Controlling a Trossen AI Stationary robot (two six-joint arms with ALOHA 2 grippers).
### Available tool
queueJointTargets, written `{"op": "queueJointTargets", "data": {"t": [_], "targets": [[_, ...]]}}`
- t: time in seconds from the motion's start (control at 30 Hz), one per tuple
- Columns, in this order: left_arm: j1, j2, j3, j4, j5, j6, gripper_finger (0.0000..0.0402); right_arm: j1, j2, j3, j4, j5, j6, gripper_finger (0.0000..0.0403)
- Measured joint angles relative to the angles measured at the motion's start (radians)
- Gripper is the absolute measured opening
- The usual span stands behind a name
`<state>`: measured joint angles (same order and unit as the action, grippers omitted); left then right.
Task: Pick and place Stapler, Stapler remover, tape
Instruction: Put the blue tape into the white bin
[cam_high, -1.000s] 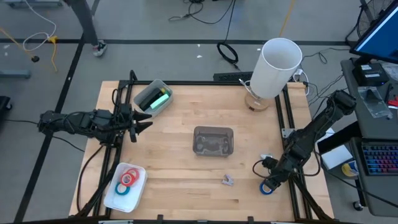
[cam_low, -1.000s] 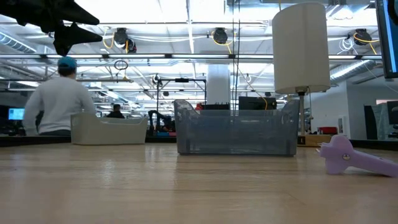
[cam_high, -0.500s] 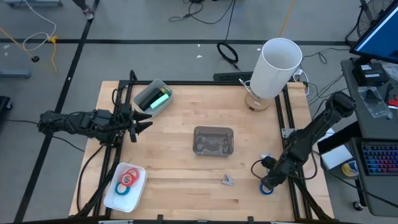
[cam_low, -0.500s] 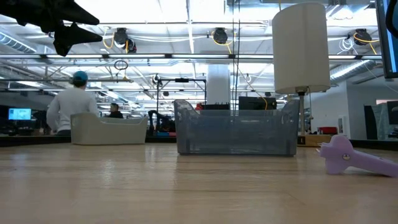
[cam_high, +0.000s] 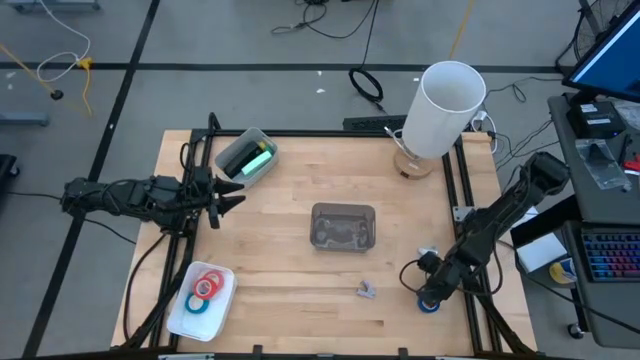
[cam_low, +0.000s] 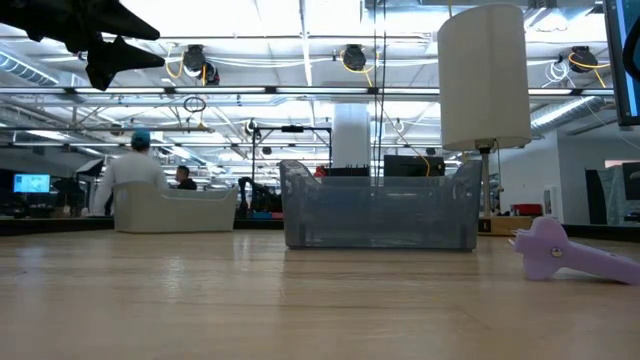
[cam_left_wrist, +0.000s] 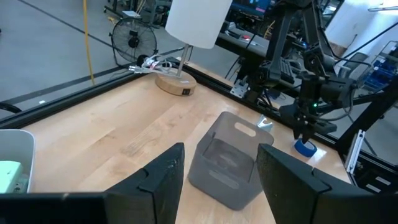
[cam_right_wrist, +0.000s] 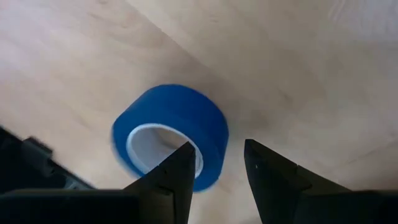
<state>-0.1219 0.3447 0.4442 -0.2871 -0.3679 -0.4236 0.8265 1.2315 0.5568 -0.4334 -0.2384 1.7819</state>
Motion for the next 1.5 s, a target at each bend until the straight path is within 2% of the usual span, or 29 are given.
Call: {"op": "queueJointTargets", "data": {"t": [0.2,0.53,0.63,0.83,1.17,1.5], "targets": [[0.000,0.000,0.000,0.000,0.000,0.000,0.0200,0.000,0.057,0.004,0.006,-0.002,-0.021,0.0130],[0.000,0.000,0.000,0.000,0.000,0.000,0.0200,0.000,0.065,0.004,0.004,0.000,-0.041,0.0128],[0.000,0.000,0.000,0.000,0.000,0.001,0.0200,0.000,0.065,0.003,0.003,-0.002,-0.039,0.0111],[0.000,0.000,0.000,0.000,0.000,0.001,0.0200,0.000,0.057,0.001,-0.003,-0.003,-0.040,0.0031],[0.000,0.000,0.000,0.001,0.000,-0.005,0.0200,-0.071,-0.032,-0.003,0.066,0.020,-0.047,0.0031],[0.000,0.001,0.000,0.002,0.001,-0.061,0.0200,-0.270,-0.150,-0.002,0.399,0.278,-0.167,0.0031]]}}
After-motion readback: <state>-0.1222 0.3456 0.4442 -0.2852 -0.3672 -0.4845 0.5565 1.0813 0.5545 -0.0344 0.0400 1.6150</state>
